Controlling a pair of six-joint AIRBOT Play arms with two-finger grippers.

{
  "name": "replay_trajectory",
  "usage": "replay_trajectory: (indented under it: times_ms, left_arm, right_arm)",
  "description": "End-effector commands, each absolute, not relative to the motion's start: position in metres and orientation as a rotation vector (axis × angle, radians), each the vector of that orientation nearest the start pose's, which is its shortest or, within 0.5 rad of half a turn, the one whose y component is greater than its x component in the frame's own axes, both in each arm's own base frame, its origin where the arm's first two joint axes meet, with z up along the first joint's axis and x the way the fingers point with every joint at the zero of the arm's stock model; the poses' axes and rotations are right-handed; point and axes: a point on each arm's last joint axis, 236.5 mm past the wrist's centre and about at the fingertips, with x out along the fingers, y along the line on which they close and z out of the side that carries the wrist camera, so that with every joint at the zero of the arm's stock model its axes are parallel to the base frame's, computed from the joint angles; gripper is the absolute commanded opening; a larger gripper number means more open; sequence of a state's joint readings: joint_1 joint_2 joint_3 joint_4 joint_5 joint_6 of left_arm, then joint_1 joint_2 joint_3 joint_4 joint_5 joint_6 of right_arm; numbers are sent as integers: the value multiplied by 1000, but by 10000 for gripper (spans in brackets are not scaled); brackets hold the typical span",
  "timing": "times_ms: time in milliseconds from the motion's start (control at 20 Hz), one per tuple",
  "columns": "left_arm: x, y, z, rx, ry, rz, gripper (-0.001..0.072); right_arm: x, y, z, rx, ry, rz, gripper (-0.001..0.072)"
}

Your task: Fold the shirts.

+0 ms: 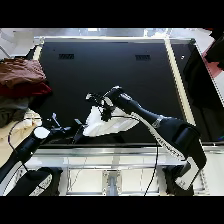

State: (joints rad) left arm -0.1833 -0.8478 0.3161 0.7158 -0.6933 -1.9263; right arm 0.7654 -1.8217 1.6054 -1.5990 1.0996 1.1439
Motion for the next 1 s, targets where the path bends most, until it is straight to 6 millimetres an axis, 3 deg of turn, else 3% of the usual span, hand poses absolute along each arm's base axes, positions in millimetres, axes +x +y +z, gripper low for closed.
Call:
replay_trajectory:
  times_ms: [0, 150, 250, 300, 350, 400, 450, 500, 650, 750, 800, 900, 950]
  left_arm:
    - [248, -152, -84, -1080, 1273, 52, 700]
    - [239, -160, -99, -1080, 1341, 72, 675]
    - [240, -166, -102, -1073, 1339, 51, 502]
    - [242, -168, -102, -1086, 1332, 52, 455]
    - [246, -170, -100, -1099, 1315, 53, 455]
    - [250, -171, -98, -1099, 1294, 45, 428]
    - [253, -171, -97, -1095, 1279, 34, 203]
    - [256, -171, -96, -1096, 1264, 28, 26]
    - [272, -166, -85, -1112, 1199, 24, 14]
    - [300, -154, -55, -1090, 1080, -27, 14]
    - [316, -144, -32, -1059, 998, -68, 14]
    - [344, -116, 33, -1003, 786, -132, 14]
    - [352, -99, 66, -963, 678, -147, 14]
  right_arm:
    - [388, 337, -69, -924, 1058, 844, 414]
    - [392, 335, -68, -900, 1064, 821, 412]
    - [396, 330, -68, -895, 1068, 810, 372]
    - [398, 327, -68, -890, 1071, 804, 371]
    - [401, 324, -68, -874, 1078, 789, 350]
    - [405, 319, -68, -851, 1088, 770, 217]
    - [409, 313, -68, -840, 1095, 757, 36]
    - [414, 307, -68, -814, 1104, 732, 19]
    - [431, 276, -58, -761, 1143, 631, 16]
    - [448, 248, -26, -768, 1125, 548, 15]
    - [457, 235, 1, -771, 1096, 507, 15]
    - [466, 221, 64, -721, 1003, 459, 15]
    - [463, 225, 91, -672, 956, 475, 16]
